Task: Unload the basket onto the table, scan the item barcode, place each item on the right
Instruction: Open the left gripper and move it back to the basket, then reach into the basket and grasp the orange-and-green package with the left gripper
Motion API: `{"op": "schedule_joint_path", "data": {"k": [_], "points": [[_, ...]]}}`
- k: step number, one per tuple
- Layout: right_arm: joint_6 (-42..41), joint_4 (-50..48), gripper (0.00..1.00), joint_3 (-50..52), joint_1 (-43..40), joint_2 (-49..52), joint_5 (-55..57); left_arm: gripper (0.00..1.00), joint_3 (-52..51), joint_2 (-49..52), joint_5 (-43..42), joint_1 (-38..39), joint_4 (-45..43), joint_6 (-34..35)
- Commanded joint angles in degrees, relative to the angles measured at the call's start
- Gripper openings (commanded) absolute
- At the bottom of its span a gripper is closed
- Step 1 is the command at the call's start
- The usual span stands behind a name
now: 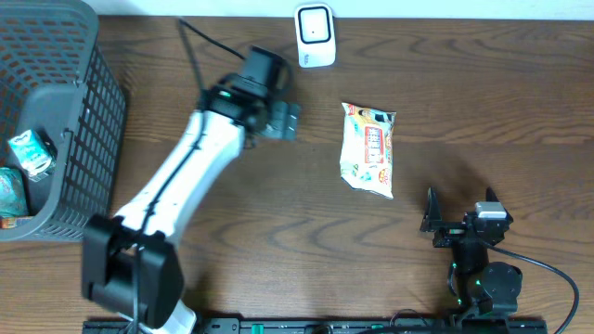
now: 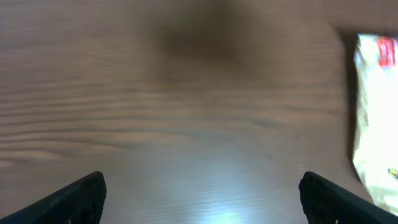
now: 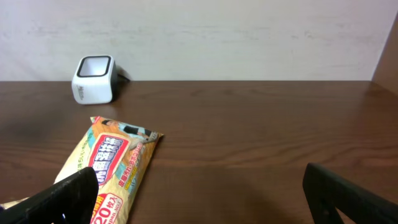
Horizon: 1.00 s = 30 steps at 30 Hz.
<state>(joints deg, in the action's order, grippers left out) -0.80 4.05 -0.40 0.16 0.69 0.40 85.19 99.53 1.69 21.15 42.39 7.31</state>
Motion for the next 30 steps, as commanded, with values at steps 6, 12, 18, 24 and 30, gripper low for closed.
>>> {"op": "schedule_joint_path", "data": {"k": [6,12,18,24,30], "points": [[-0.2,0.2,0.99,0.1,-0.5,-0.3,-0.1,0.98,15.2,-11.6,1.6,-15.9,1.0,-5.0],[-0.2,0.2,0.99,0.1,-0.5,-0.3,-0.1,0.98,17.2,-17.3,1.6,-28.2,-2.6,-4.9],[-0.2,0.2,0.99,0.1,-0.5,-0.3,-0.1,0.98,17.1,-18.0,3.6,-39.7,-0.8,-5.1],[-0.2,0.2,0.99,0.1,-0.5,-0.3,-0.1,0.98,15.0,-15.8,5.5,-49.9,3.0,-1.9],[-0.2,0.2,0.99,0.1,-0.5,-0.3,-0.1,0.98,10.3,-11.9,7.5,-56.1,7.3,5.5]]}}
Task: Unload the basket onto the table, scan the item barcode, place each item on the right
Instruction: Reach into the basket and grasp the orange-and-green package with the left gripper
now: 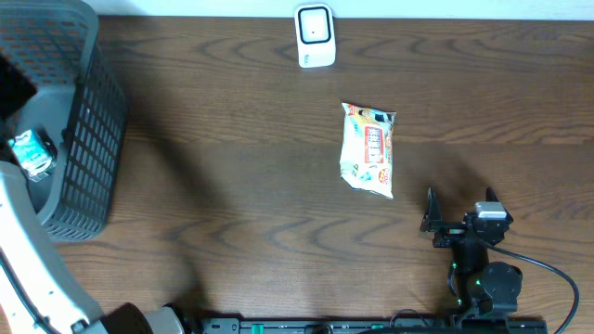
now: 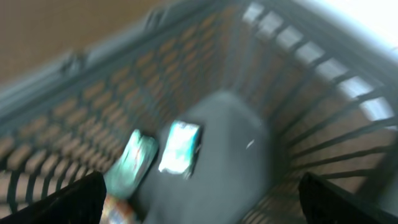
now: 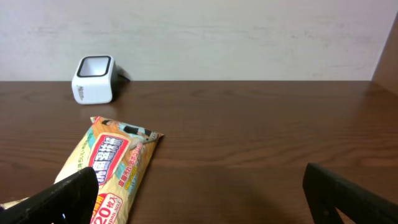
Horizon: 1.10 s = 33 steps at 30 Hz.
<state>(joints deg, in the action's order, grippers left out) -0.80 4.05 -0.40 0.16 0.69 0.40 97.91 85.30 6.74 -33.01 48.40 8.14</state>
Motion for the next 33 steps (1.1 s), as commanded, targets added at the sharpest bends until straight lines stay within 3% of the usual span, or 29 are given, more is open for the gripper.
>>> {"op": "schedule_joint_path", "data": {"k": [1,11,15,33], "points": [[-0.2,0.2,0.99,0.1,-0.5,-0.3,-0.1,0.98,-3.2,3.0,3.8,-2.4,1.9,5.6],[-0.2,0.3,0.99,0.1,-0.5,-0.3,-0.1,0.98,-12.1,10.8,9.6,-4.5,3.0,11.5],[-0.2,0.3,0.99,0.1,-0.5,-0.3,-0.1,0.98,-12.5,14.3,9.6,-5.6,4.7,16.4],[-0.2,0.2,0.99,0.1,-0.5,-0.3,-0.1,0.98,-12.6,24.5,4.0,-12.0,5.2,20.8]]}}
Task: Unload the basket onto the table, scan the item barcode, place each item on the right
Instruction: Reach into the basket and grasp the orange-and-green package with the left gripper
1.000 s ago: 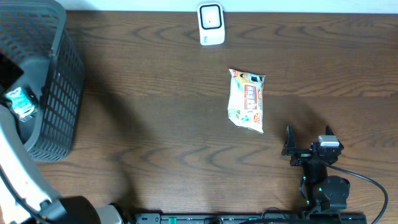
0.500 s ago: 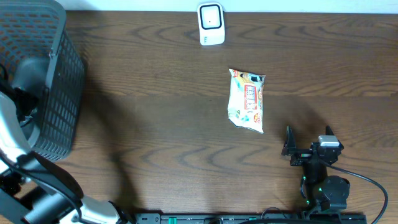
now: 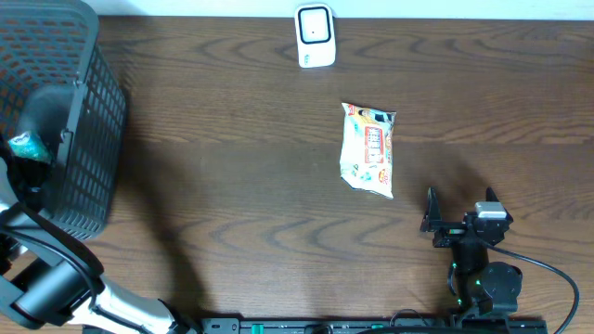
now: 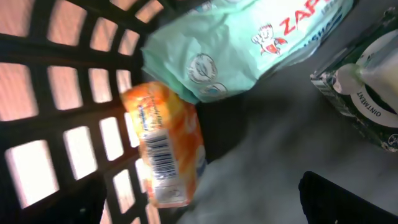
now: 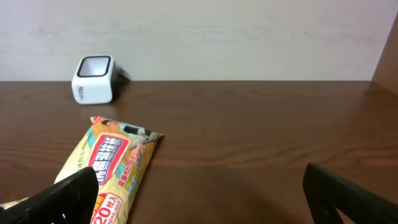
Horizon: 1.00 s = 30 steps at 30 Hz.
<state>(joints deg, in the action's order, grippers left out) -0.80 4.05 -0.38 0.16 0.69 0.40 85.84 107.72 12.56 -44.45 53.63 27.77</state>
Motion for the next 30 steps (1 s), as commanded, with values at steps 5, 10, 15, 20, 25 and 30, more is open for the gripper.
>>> {"op": "schedule_joint_path", "data": {"k": [5,10,15,20,25,30], "points": [[-0.2,0.2,0.99,0.1,-0.5,-0.3,-0.1,0.98,-0.5,4.9,-1.8,-0.5,0.0,1.0],[-0.2,0.2,0.99,0.1,-0.5,-0.3,-0.1,0.98,-0.5,6.7,-1.0,-0.5,-0.4,-0.1],[-0.2,0.2,0.99,0.1,-0.5,-0.3,-0.1,0.88,-0.5,7.9,-0.9,-0.5,-0.3,-0.1],[-0.2,0.2,0.99,0.1,-0.5,-0.3,-0.1,0.56,-0.5,8.0,-0.9,-0.5,-0.5,-0.1],[-0.2,0.2,0.99,0.1,-0.5,-0.3,-0.1,0.26,-0.5,8.0,-1.0,-0.5,0.6,-0.1],[-0.2,0.2,0.99,0.1,-0.5,-0.3,-0.1,0.08,-0.5,6.9,-1.0,-0.5,2.3,-0.1]]}}
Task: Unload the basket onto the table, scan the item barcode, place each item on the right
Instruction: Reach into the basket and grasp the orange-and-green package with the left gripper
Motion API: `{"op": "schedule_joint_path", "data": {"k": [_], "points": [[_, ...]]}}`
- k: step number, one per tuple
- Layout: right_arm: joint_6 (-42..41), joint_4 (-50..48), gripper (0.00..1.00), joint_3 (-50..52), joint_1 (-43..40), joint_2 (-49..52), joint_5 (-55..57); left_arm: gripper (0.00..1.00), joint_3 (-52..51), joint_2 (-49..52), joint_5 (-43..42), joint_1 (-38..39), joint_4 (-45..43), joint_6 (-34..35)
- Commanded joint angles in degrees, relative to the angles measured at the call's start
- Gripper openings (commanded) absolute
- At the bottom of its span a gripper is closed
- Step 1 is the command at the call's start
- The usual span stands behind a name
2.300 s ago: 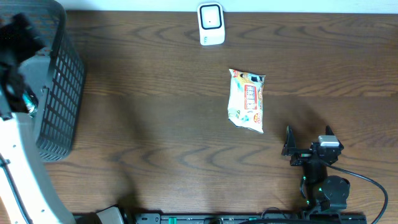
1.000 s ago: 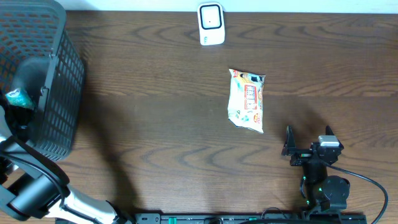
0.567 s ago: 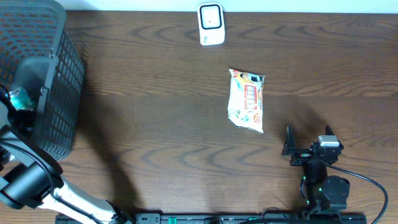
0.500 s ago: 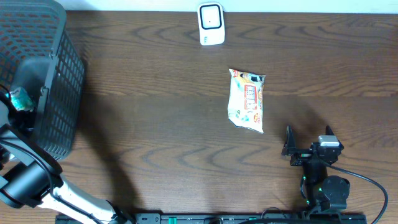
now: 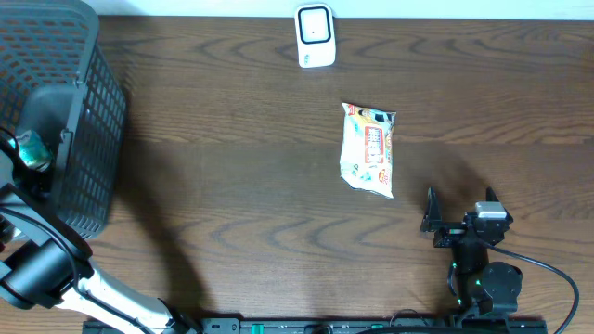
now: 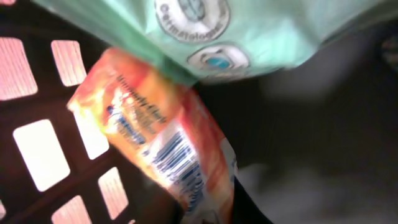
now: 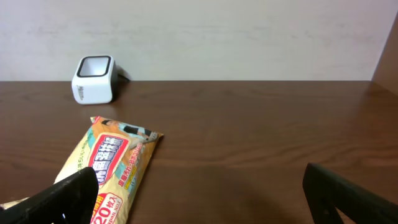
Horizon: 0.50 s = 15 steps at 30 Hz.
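Deep in the grey basket [image 5: 88, 111] at the far left, my left gripper [image 6: 202, 210] is shut on an orange packet [image 6: 168, 149]. Its white barcode panel faces the left wrist camera. A mint-green pouch [image 6: 236, 37] lies over the packet's top. From overhead only the left arm [image 5: 37, 269] and a bit of green [image 5: 32, 148] show in the basket. The white scanner [image 5: 315, 35] stands at the table's back edge, also in the right wrist view [image 7: 93, 79]. My right gripper [image 5: 459, 209] rests open at the front right, holding nothing.
A yellow pack of wet wipes [image 5: 368, 148] lies flat mid-table, just ahead and left of the right gripper [image 7: 199, 199]. The basket's lattice walls [image 6: 43, 143] close in on the left gripper. A pale wall runs behind the table.
The left gripper has come down onto the orange packet and shut on it; its fingers were wide apart before. The packet now fills the left wrist view. The right arm has not moved.
The left gripper was open over bare table near the scanner and the wipes pack. Then it was over the basket, looking down at the items inside. Then it hung open just above the orange packet and green pouch, and now it grips the orange packet.
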<state>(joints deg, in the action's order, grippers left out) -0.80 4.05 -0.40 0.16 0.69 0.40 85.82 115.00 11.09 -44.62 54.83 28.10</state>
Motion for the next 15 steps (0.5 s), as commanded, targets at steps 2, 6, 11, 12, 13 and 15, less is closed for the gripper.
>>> {"op": "schedule_joint_path", "data": {"k": [2,6,11,12,13,15], "points": [[-0.2,0.2,0.99,0.1,-0.5,-0.3,-0.1,0.08,-0.5,-1.6,0.5,-0.3,1.6,-0.4],[-0.2,0.2,0.99,0.1,-0.5,-0.3,-0.1,0.08,-0.4,-6.7,-1.4,-0.3,1.8,-0.3],[-0.2,0.2,0.99,0.1,-0.5,-0.3,-0.1,0.07,-0.4,-15.0,-12.3,-0.3,-0.4,-0.3],[-0.2,0.2,0.99,0.1,-0.5,-0.3,-0.1,0.08,-0.4,-16.6,-15.2,-0.3,-1.3,-0.3],[-0.2,0.2,0.99,0.1,-0.5,-0.3,-0.1,0.08,-0.4,-18.3,-18.3,-0.3,-2.3,-0.3],[-0.2,0.2,0.99,0.1,-0.5,-0.3,-0.1,0.08,-0.4,-22.1,-24.8,-0.3,-5.0,0.4]]}}
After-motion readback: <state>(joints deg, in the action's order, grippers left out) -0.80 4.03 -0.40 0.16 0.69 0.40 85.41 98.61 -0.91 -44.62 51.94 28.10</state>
